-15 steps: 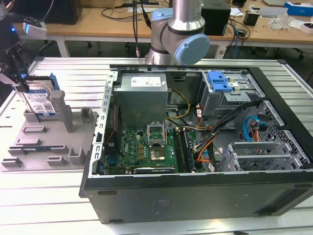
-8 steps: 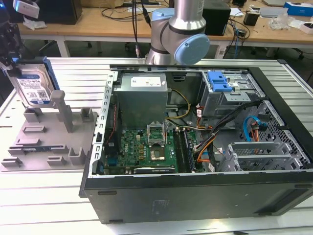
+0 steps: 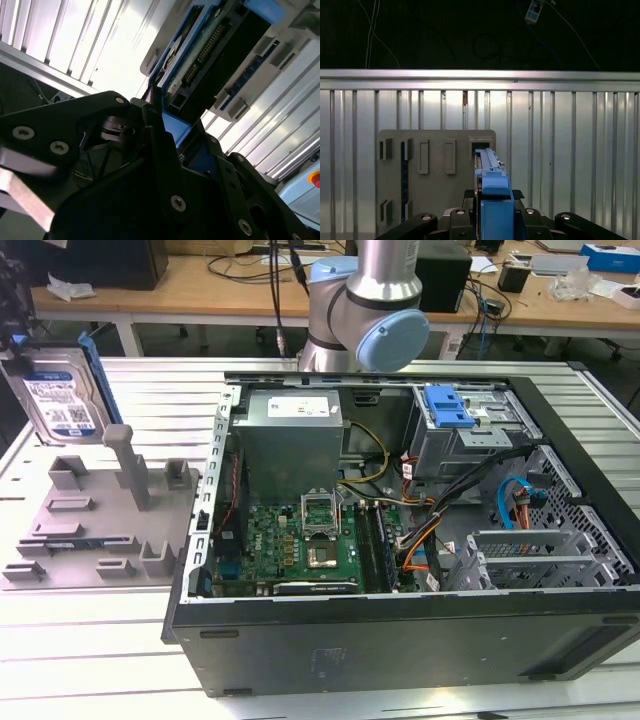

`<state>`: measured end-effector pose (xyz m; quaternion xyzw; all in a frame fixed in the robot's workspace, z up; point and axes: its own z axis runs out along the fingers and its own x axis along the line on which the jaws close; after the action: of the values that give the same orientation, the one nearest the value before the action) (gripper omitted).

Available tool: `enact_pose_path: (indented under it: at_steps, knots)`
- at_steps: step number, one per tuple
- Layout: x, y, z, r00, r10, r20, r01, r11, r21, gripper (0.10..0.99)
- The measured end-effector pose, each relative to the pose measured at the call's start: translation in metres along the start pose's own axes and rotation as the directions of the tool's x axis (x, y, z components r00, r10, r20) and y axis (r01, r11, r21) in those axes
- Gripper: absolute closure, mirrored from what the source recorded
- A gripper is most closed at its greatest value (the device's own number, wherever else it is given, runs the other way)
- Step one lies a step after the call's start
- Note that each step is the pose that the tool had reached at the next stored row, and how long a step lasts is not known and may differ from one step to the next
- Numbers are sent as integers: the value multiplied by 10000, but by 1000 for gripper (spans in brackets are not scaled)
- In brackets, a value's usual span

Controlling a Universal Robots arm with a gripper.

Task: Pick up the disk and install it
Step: 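Pick up the disk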

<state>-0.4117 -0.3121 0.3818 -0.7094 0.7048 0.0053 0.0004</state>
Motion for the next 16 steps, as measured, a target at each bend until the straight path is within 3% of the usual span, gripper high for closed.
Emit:
enact_pose_path:
  at_steps: [16]
  knots:
    - [5,3,-482,10000,-1,89,1,10000,2,718]
